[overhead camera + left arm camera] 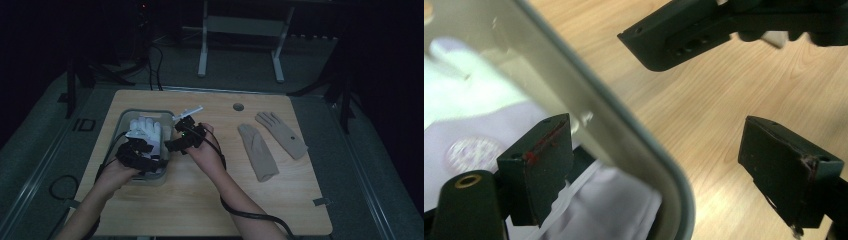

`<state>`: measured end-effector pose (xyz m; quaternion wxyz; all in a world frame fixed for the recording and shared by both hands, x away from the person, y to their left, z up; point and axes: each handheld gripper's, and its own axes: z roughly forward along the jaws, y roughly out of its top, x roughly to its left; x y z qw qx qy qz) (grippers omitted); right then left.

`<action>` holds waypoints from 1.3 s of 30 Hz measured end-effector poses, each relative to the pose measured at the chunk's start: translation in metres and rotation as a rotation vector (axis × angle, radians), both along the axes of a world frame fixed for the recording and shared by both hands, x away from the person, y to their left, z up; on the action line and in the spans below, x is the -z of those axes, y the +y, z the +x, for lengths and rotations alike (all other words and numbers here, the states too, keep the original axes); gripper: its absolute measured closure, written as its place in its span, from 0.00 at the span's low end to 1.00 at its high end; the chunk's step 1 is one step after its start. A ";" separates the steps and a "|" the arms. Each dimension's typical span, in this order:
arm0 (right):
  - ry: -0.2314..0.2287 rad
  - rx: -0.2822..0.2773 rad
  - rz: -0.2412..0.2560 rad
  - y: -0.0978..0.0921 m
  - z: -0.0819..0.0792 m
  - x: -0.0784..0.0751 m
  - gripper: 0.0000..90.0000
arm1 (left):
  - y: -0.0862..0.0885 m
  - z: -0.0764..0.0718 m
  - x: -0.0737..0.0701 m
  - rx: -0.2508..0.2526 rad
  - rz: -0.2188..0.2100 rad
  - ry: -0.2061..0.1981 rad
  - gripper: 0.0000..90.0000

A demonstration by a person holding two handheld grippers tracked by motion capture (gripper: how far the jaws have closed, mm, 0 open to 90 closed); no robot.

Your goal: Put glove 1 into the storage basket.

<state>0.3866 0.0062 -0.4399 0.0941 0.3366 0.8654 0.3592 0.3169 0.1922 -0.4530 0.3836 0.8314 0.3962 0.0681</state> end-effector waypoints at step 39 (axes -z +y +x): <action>-0.022 0.094 0.058 -0.128 -0.017 0.037 0.17 | -0.116 -0.028 0.082 0.357 -0.066 0.011 0.16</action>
